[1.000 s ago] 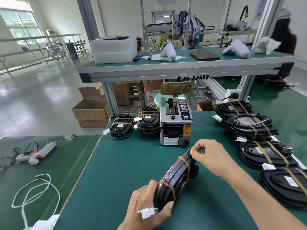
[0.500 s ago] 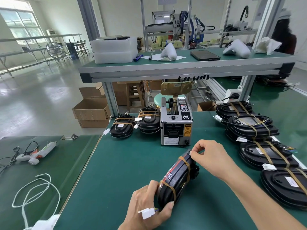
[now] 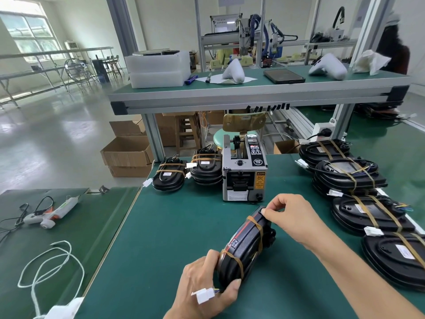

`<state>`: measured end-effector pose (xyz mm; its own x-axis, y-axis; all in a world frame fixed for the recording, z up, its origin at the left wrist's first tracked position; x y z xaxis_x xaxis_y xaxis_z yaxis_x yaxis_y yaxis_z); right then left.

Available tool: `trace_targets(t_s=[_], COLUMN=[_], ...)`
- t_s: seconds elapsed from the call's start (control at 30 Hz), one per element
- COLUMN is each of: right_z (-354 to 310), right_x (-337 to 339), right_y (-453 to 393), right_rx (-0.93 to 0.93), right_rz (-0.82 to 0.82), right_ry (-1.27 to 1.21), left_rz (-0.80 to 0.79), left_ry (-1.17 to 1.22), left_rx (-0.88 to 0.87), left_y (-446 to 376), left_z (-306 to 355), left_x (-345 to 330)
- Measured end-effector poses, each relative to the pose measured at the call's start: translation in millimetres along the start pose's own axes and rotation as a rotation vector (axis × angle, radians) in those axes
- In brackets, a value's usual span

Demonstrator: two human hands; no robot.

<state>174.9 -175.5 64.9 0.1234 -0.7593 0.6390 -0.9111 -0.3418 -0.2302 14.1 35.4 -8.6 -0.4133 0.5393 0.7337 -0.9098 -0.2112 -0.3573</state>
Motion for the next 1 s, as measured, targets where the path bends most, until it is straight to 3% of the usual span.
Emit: trace_targets(t_s=[0.5, 0.77, 1.0], right_z=[19, 12, 8], right_x=[-31, -34, -34], right_y=[-4, 7, 13], right_rx=[-0.162, -0.026, -0.016], right_rz=[0.014, 0.160, 0.067], right_ry=[-0.425, -0.100, -0.170], left_rz=[0.002, -0.020, -0.013], left_ry=[0.026, 0.004, -0.002], left_rx=[-0.006, 0.008, 0.019], left_y=[-2, -1, -1], left_z=[0, -1, -5], left_x=[0, -1, -5])
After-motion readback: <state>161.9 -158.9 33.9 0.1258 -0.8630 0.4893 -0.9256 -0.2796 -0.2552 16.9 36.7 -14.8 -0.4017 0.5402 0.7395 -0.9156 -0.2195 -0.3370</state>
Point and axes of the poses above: each hand's wrist, its own y-axis away from the middle knuckle, its own x-axis out of the back of the hand, z = x × y, the point moved 3 cm from there along -y, towards the middle knuckle, and after that the axes turned 14 degrees about x, right-handed, at the moved point
